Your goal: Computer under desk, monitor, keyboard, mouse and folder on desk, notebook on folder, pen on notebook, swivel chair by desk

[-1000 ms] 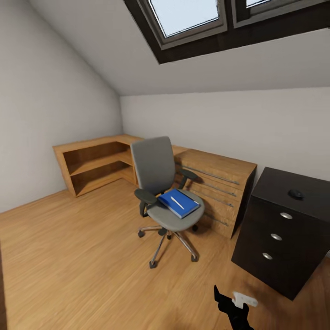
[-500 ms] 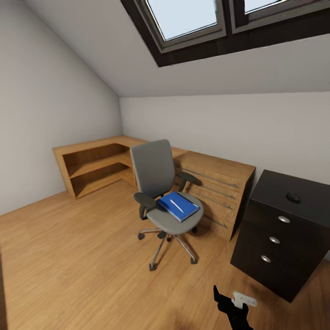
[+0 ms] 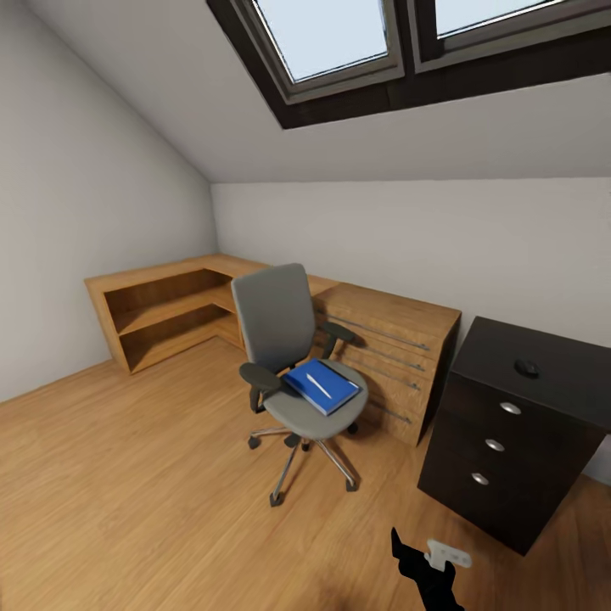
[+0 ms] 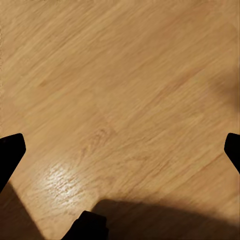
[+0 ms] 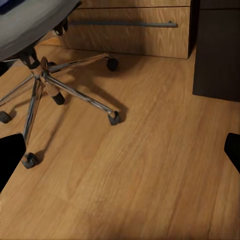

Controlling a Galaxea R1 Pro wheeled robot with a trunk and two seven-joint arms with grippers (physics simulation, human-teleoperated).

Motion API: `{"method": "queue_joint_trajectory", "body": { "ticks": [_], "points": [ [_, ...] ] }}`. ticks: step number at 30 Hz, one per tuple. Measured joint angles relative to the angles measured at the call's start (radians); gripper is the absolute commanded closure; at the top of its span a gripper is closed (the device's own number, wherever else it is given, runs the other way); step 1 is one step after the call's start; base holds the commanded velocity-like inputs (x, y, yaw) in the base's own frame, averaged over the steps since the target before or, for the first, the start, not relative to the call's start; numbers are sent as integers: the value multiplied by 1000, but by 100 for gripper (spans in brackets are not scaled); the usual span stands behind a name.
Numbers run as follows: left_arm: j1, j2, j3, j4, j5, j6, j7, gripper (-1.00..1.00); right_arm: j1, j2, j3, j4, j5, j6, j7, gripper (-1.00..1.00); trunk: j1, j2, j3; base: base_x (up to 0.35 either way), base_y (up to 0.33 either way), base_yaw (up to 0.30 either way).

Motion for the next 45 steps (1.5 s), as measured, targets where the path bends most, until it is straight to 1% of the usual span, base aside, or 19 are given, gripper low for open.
{"method": "queue_joint_trajectory", "body": {
  "ticks": [6, 9, 10, 11, 19, 22, 27, 29, 32, 45],
  "points": [
    [0, 0, 0, 0, 0, 0, 0, -100, 0, -2, 0, 0, 0, -1, 0, -100, -23, 42, 19, 0, 0, -2],
    [0, 0, 0, 0, 1, 0, 0, -100, 3, -7, -1, -1, 0, -1, 1, -100, -35, 63, 28, 0, 0, 0],
    [0, 0, 0, 0, 0, 0, 0, -100, 7, -16, -2, -1, 2, -2, 4, -100, -38, 70, 31, 0, 0, 0],
    [0, 0, 0, 0, 0, 0, 0, -100, 8, -17, 0, -1, 6, -3, 7, -100, -42, 77, 34, 0, 0, 0],
    [0, 0, 0, 0, 1, 0, 0, -100, 12, -11, 1, 0, 7, 3, 2, -100, -73, 133, 60, 0, 0, 0],
    [0, 0, 0, 0, 1, 0, 0, -100, 12, 8, 3, 0, 7, 0, 2, -100, -84, 154, 69, 0, 0, -18],
    [0, 0, 0, 0, 0, -1, 0, -100, 12, 12, 2, -1, 7, -3, 2, -100, -104, 189, 87, 0, 0, -216],
    [0, 0, 1, 0, 0, -20, 0, -100, 13, 12, 2, -1, 8, -2, 3, -100, -111, 203, 94, 0, 0, -262],
    [0, 0, 1, 0, 0, -29, 0, -100, 14, 13, 2, -1, 8, -2, 3, -100, -123, 224, 105, 0, 0, -272],
    [0, -1, 0, 0, -1, -52, 2, -100, 14, 13, 2, -1, 8, -4, 3, -100, -173, 315, 153, 0, 0, -279]
  ]
}}
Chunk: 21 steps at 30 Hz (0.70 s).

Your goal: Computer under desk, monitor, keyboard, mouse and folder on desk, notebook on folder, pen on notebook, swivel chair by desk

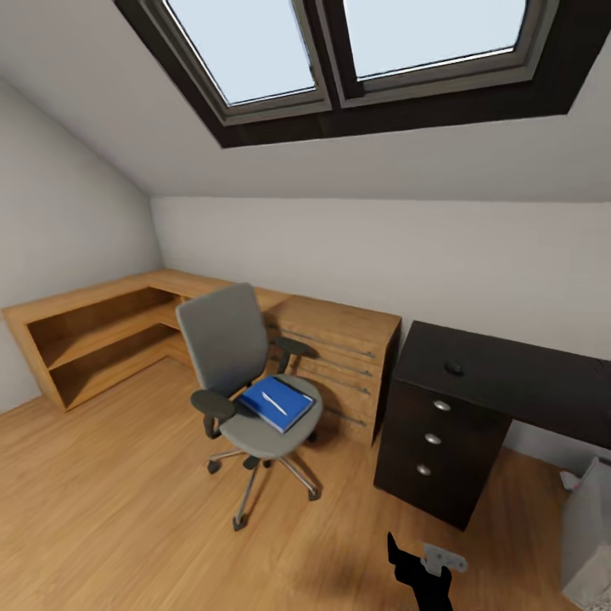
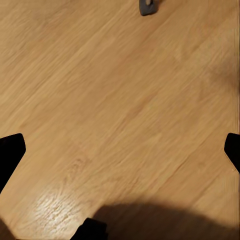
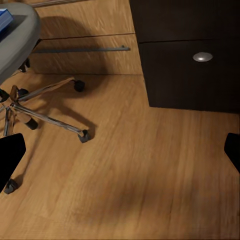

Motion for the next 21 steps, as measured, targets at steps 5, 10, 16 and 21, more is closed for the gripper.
{"method": "queue_joint_trajectory", "body": {
  "ticks": [5, 10, 16, 21],
  "points": [
    [0, 0, -1, 0, 0, -6, 1, -100, 1, 7, 0, 1, 0, -23, -1, -100, -19, 35, 20, 0, 0, -270],
    [0, 0, -1, 0, 0, -8, 1, -100, 20, 15, 0, 0, 0, -54, -1, -100, -35, 63, 37, 0, 0, -268],
    [0, -1, -4, -1, -1, -10, 1, -100, 30, 16, 0, 0, 0, -62, -1, -100, -35, 63, 43, 0, 0, -267],
    [0, -3, -6, -2, -1, -44, 1, -100, 32, 24, 0, 1, 0, -64, -1, -100, -35, 63, 47, 0, 0, -267]
  ]
}}
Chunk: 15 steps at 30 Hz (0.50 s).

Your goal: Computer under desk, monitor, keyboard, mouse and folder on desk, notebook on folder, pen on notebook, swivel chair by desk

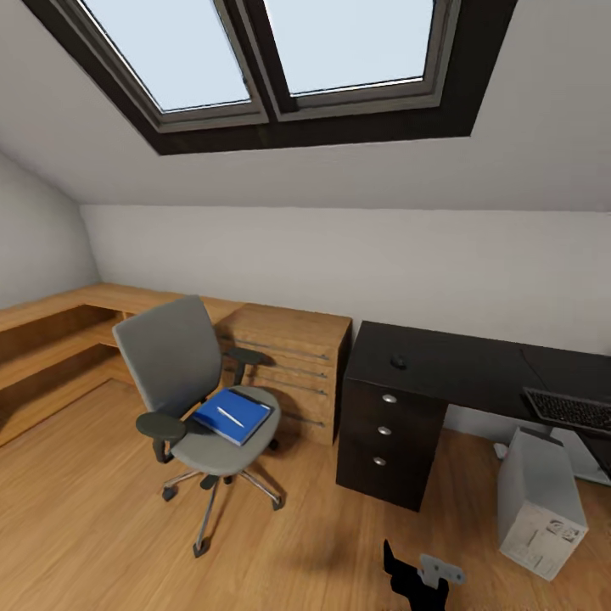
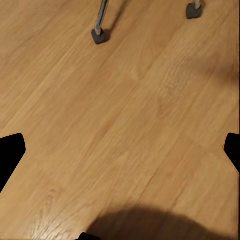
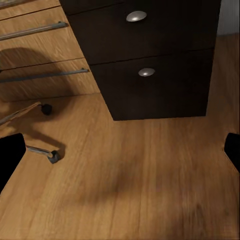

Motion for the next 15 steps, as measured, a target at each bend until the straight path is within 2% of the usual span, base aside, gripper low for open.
{"method": "queue_joint_trajectory", "body": {
  "ticks": [11, 15],
  "points": [
    [0, -1, 0, 0, -1, -14, 0, -100, 1, -1, -1, -1, -3, 0, -5, -100, 0, 0, 9, 0, 0, -270],
    [0, -2, -1, 1, -1, -14, 0, -100, 1, -1, -1, -1, -4, 1, -37, -100, 0, 0, 11, 74, 0, -287]
  ]
}}
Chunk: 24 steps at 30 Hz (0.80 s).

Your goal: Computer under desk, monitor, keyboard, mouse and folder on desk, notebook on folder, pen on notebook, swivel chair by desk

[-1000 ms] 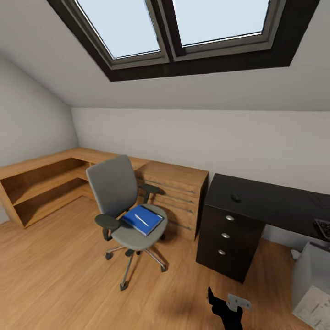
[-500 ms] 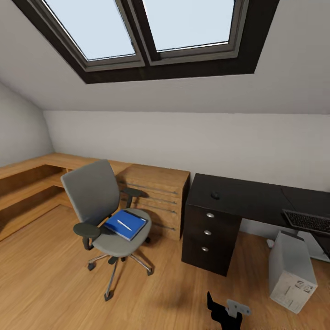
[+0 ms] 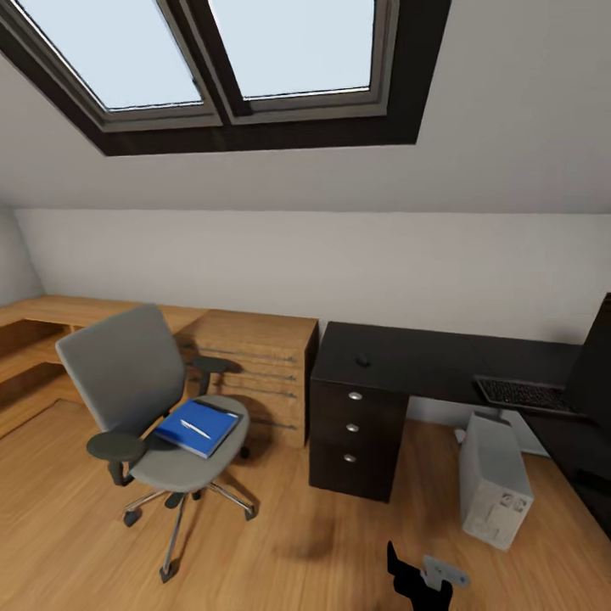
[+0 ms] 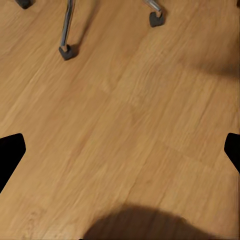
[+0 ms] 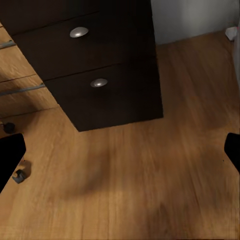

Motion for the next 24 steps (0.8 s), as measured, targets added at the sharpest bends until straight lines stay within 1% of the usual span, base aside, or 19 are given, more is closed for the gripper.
{"method": "queue_joint_trajectory", "body": {
  "ticks": [4, 8, 10, 12, 13, 15, 24],
  "points": [
    [0, 0, 0, 1, 0, 0, 0, -100, 0, 3, -3, 0, 2, 1, -47, -100, 0, 0, 1, 229, 0, -296],
    [0, 0, -1, 1, 1, -1, 0, -100, 0, 4, -5, 0, 3, 2, -64, -100, 0, 0, 1, 277, 0, -280],
    [0, 0, -1, 1, 1, -1, 0, -100, 0, 5, -4, 0, 4, 3, -66, -100, 0, 0, 1, 162, 0, -160],
    [0, 0, -1, 1, 0, -1, 0, -100, 0, 5, -4, 0, 4, 5, -68, -100, 0, 0, 1, 88, 0, -50],
    [0, 0, -11, 1, 0, -2, 1, -100, 0, 5, -4, -1, 4, 6, -69, -100, 0, 0, 1, 126, 0, -17],
    [0, 0, -17, 1, 0, -2, 1, -100, 0, 3, -3, -1, 4, 6, -69, -100, 0, 0, 1, 208, 0, -9],
    [0, -1, -24, 1, 0, -3, 2, -100, 0, 0, -1, -4, 4, 3, -70, -100, 0, 0, 1, 293, 0, -2]
  ]
}}
